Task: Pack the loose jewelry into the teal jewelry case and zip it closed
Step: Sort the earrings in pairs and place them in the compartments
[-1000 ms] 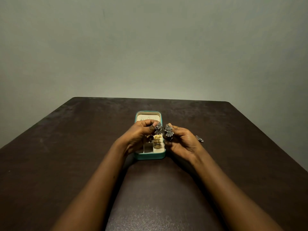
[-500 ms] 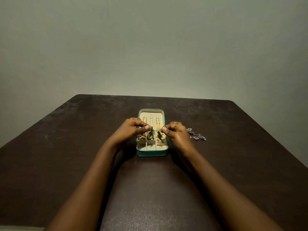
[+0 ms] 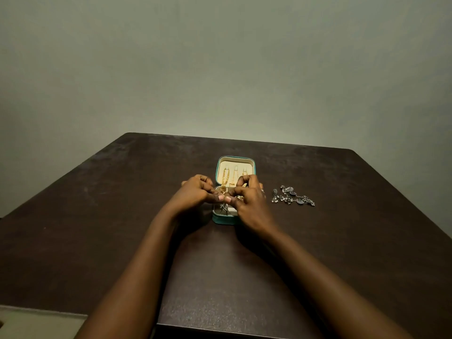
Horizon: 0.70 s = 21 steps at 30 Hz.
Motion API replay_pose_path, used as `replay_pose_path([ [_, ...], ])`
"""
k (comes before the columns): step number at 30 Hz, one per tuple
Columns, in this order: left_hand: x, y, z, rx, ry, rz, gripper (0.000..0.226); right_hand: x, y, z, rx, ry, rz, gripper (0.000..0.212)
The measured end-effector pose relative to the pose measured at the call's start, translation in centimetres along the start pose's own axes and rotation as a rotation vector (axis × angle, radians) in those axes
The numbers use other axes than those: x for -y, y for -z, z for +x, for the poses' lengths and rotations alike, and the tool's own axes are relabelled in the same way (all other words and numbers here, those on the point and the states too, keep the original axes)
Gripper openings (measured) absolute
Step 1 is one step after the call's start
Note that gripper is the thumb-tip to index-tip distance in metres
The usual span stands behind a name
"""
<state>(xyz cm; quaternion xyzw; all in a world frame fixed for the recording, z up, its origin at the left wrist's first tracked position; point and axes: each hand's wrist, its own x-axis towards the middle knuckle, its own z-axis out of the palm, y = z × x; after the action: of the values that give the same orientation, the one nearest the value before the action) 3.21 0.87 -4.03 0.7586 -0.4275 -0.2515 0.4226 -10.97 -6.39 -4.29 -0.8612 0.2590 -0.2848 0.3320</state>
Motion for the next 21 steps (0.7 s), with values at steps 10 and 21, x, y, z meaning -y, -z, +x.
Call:
replay_pose_path([
  [10,0.3,0.0,0.1,-0.057,0.050,0.145,0.016,-0.5,-0.7,0.2,0.019,-0.037,-0.063,0.019],
  [21,0.4,-0.1,0.2,-0.054,0.026,0.165,0.027,-0.4,-0.4,1.1,-0.133,-0.176,0.105,0.017],
])
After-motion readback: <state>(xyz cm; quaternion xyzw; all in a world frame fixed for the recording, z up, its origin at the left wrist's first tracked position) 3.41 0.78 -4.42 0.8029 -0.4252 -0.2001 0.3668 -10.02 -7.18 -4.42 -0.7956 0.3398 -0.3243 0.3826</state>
